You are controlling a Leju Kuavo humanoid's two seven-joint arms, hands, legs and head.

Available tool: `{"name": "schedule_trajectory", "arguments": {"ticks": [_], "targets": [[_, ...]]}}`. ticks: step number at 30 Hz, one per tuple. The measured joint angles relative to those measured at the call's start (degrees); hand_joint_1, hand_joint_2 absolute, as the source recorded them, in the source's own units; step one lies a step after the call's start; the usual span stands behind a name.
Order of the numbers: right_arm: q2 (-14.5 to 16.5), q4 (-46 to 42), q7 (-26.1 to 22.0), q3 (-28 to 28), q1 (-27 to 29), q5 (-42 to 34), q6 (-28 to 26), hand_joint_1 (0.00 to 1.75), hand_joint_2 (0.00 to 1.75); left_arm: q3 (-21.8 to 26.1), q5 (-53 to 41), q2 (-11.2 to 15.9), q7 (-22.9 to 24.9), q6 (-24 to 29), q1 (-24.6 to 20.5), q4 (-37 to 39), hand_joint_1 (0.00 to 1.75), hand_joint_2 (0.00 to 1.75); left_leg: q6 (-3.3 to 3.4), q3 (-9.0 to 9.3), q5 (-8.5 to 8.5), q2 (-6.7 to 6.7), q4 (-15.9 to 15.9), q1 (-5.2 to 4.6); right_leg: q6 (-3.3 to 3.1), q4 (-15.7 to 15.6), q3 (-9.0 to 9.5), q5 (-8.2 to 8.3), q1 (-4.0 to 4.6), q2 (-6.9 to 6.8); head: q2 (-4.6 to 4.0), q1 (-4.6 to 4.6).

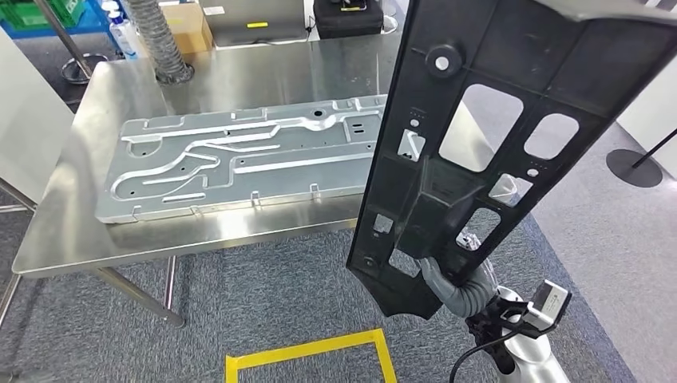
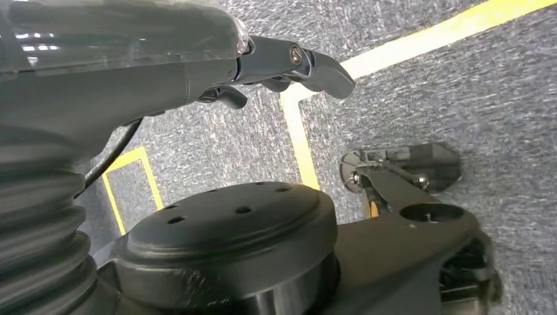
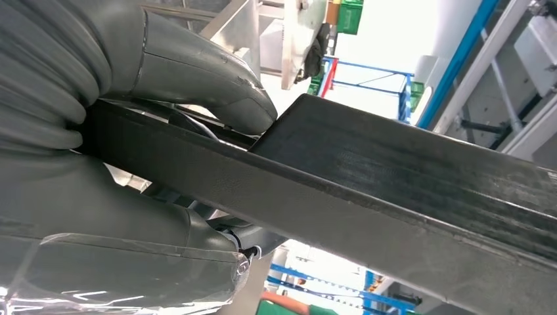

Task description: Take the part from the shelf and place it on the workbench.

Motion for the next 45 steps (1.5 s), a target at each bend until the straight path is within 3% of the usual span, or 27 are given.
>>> {"name": "schedule_trajectory", "arguments": {"ticks": [3, 4, 7, 8, 9, 10, 12, 14, 16, 19, 20, 23, 24, 25, 27, 29, 30, 34, 36, 38, 39, 40, 41, 43, 45], "targets": [[-0.59, 1.02, 0.14, -0.19, -0.82, -0.63, 0.49, 1.75, 1.75, 0.14, 0.07, -0.13, -0.07, 0.10, 0.11, 0.00, 0.00, 1.75, 0.99, 0.15, 0.23, -0.07, -0.61, 0.16, 1.03, 0.44, -0.31, -0.26, -0.09, -0.09, 0.00, -0.01], [-0.91, 1.45, 0.11, -0.23, -1.34, -0.84, 0.79, 1.75, 1.75, 0.19, 0.08, -0.20, -0.15, 0.15, 0.10, 0.00, 0.00, 1.75, 1.33, 0.29, 0.33, -0.04, -0.82, 0.28, 1.35, 1.97, -1.01, -1.12, -0.16, -0.13, 0.00, -0.01], [-1.65, 3.14, 0.05, -0.26, -2.99, -1.34, 1.36, 1.75, 1.75, 0.33, 0.15, -0.32, -0.43, 0.26, 0.04, 0.00, 0.00, 1.75, 1.86, 0.52, 0.28, 0.14, -0.94, 0.29, 2.15, 12.36, -6.40, -5.63, -0.45, -0.19, 0.00, 0.00], [-1.71, 3.68, 0.05, -0.23, -3.26, -1.43, 1.48, 1.75, 1.75, 0.38, 0.18, -0.34, -0.50, 0.27, 0.06, 0.00, 0.00, 1.75, 1.89, 0.60, 0.21, 0.14, -0.91, 0.26, 2.31, 15.26, -8.08, -6.35, -0.51, -0.20, 0.00, 0.00], [-1.74, 4.15, 0.06, -0.19, -3.43, -1.49, 1.60, 1.75, 1.75, 0.44, 0.20, -0.37, -0.56, 0.29, 0.09, 0.00, 0.00, 1.75, 1.88, 0.72, 0.12, 0.11, -0.88, 0.25, 2.39, 16.31, -8.89, -6.03, -0.55, -0.20, 0.00, 0.00], [-1.79, 4.50, 0.07, -0.14, -3.58, -1.52, 1.70, 1.75, 1.75, 0.49, 0.21, -0.40, -0.62, 0.32, 0.10, 0.00, 0.00, 1.75, 1.84, 0.94, -0.04, 0.06, -0.84, 0.25, 2.37, 15.02, -8.50, -4.59, -0.57, -0.21, 0.00, 0.00], [-2.01, 4.93, 0.06, -0.06, -3.90, -1.63, 1.76, 1.75, 1.75, 0.56, 0.21, -0.46, -0.95, 0.33, 0.11, 0.00, 0.00, 1.75, 1.57, 1.55, -0.54, -0.05, -0.79, 0.24, 2.01, 7.52, -5.11, -0.34, -0.53, -0.29, 0.00, 0.00], [-2.32, 5.21, 0.04, -0.02, -4.17, -1.91, 1.70, 1.75, 1.75, 0.59, 0.23, -0.52, -1.45, 0.34, 0.05, 0.00, 0.00, 1.75, 1.06, 1.86, -1.06, -0.15, -0.67, 0.05, 1.33, 1.48, -2.28, 1.69, -0.20, -0.37, 0.00, 0.00], [-2.57, 5.42, 0.00, 0.01, -4.29, -2.20, 1.69, 1.75, 1.75, 0.63, 0.38, -0.54, -1.88, 0.36, 0.03, 0.00, 0.00, 1.75, 0.49, 1.86, -1.36, -0.15, -0.71, -0.08, 0.65, 0.37, -1.87, 1.41, 0.12, -0.28, 0.00, -0.01], [-2.81, 5.71, -0.02, 0.03, -4.53, -2.36, 1.70, 1.75, 1.75, 0.67, 0.65, -0.55, -2.27, 0.37, -0.06, 0.00, 0.00, 1.75, -0.45, 1.41, -2.81, -0.06, 0.85, -0.07, -0.37, -0.10, -1.46, 1.24, -0.29, -0.21, 0.00, -0.01], [-2.85, 5.82, -0.01, 0.04, -4.69, -2.37, 1.70, 1.75, 1.75, 0.68, 0.68, -0.55, -2.31, 0.38, -0.10, 0.00, 0.00, 1.75, -0.73, 0.33, -4.17, -0.06, 3.26, -0.03, -0.69, -0.29, -1.25, 1.19, -0.43, -0.26, 0.00, -0.01], [-2.98, 6.37, 0.20, 0.15, -5.12, -1.96, 1.69, 1.75, 1.75, 0.76, 0.93, -0.55, -2.37, 0.37, -0.09, 0.00, 0.00, 1.75, -1.23, -5.66, -8.64, -0.06, 14.63, 0.24, -1.14, -0.30, -1.03, 0.91, -0.32, -0.33, 0.00, -0.01], [-3.12, 6.67, 0.42, 0.19, -5.29, -1.43, 1.51, 1.75, 1.75, 0.78, 1.04, -0.54, -2.39, 0.36, -0.13, 0.00, 0.00, 1.75, -1.30, -6.88, -8.59, -0.05, 16.44, 0.29, -1.16, -0.27, -0.95, 0.83, -0.31, -0.31, 0.00, 0.00], [-3.42, 7.09, 0.68, 0.22, -5.52, -0.71, 1.22, 1.75, 1.75, 0.80, 1.14, -0.53, -2.40, 0.34, -0.17, 0.00, 0.00, 1.75, -1.30, -6.95, -7.34, -0.05, 15.87, 0.34, -1.11, -0.24, -0.82, 0.75, -0.31, -0.27, 0.00, 0.00], [-4.69, 8.28, 1.21, 0.01, -6.48, 0.80, 0.30, 1.75, 1.75, 0.80, 1.13, -0.52, -2.39, 0.25, -0.18, 0.00, 0.00, 1.75, -0.99, -4.25, -2.70, -0.05, 8.92, 0.39, -0.86, -0.19, -0.43, 0.54, -0.32, -0.15, 0.00, 0.00], [-7.23, 10.41, 1.87, -0.62, -9.05, 2.18, -0.14, 1.75, 1.75, 0.80, 0.93, -0.53, -2.39, 0.02, -0.11, 0.00, 0.00, 1.75, -0.40, -1.55, 0.15, -0.08, 2.07, 0.28, -0.35, 0.04, -0.39, 0.41, -0.17, 0.01, 0.00, 0.00], [-8.94, 11.88, 2.29, -0.98, -11.08, 2.72, 0.29, 1.75, 1.75, 0.80, 0.81, -0.54, -2.39, -0.09, -0.09, 0.00, 0.00, 1.75, -0.07, -1.07, 0.54, -0.09, 0.53, 0.17, -0.02, 0.13, -0.55, 0.45, -0.11, 0.07, 0.00, 0.00], [-15.92, 18.13, 3.25, -2.46, -19.43, 3.84, 3.51, 1.75, 1.75, 0.80, 0.56, -0.54, -2.39, -0.26, 0.06, 0.00, 0.00, 1.75, 1.50, -1.11, 1.11, -0.09, -0.22, 0.09, 1.47, 1.08, -1.25, -0.01, -0.39, 0.03, 0.00, 0.00], [-18.19, 20.35, 3.49, -2.51, -22.91, 6.43, 2.91, 1.75, 1.75, 0.80, 0.48, -0.55, -2.46, -0.56, 0.06, 0.00, 0.00, 1.75, 1.96, -1.01, 1.41, -0.06, -0.49, 0.26, 2.03, 6.25, -3.61, -2.98, -0.56, -0.10, 0.00, 0.00], [-20.10, 23.89, 3.94, -0.94, -28.17, 11.91, 1.12, 1.75, 1.75, 0.80, 0.57, -0.56, -2.79, -1.55, 0.08, 0.00, 0.00, 1.75, 2.06, -1.14, 1.42, 0.02, -0.40, 0.15, 2.44, 14.14, -7.58, -6.25, -0.69, -0.15, 0.00, 0.00], [-20.70, 26.48, 4.20, 0.54, -31.86, 15.93, -0.42, 1.75, 1.75, 0.80, 0.67, -0.56, -3.13, -2.22, 0.09, 0.00, 0.00, 1.75, 2.05, -1.20, 1.40, 0.09, -0.32, 0.09, 2.57, 16.56, -8.93, -6.67, -0.77, -0.17, 0.00, 0.00], [-20.99, 29.69, 4.49, 2.56, -36.20, 20.87, -2.61, 1.75, 1.75, 0.80, 0.75, -0.56, -3.57, -2.83, 0.06, 0.00, 0.00, 1.75, 2.01, -1.24, 1.36, 0.19, -0.21, 0.06, 2.63, 16.81, -9.25, -5.94, -0.87, -0.19, 0.00, 0.00], [-20.83, 33.37, 4.83, 5.07, -41.05, 26.33, -5.37, 1.75, 1.75, 0.80, 0.78, -0.56, -4.06, -3.31, -0.03, 0.00, 0.00, 1.75, 1.92, -1.24, 1.29, 0.32, -0.08, 0.07, 2.65, 14.62, -8.31, -4.15, -0.98, -0.20, 0.00, 0.00], [-19.47, 42.02, 5.67, 11.18, -50.61, 36.27, -11.29, 1.75, 1.75, 0.79, 0.76, -0.56, -4.88, -3.86, -0.38, 0.00, 0.00, 1.75, 1.55, -1.26, 1.07, 0.54, 0.25, 0.05, 2.52, 6.51, -4.35, -0.23, -1.08, -0.21, 0.00, 0.00], [-17.63, 49.65, 6.18, 16.60, -57.36, 41.02, -15.16, 1.75, 1.75, 0.78, 0.74, -0.57, -5.24, -4.06, -0.73, 0.00, 0.00, 1.75, 1.04, -1.52, 1.00, 0.42, 0.51, -0.03, 1.99, 1.32, -1.91, 1.16, -0.82, -0.22, 0.00, -0.01]]}}
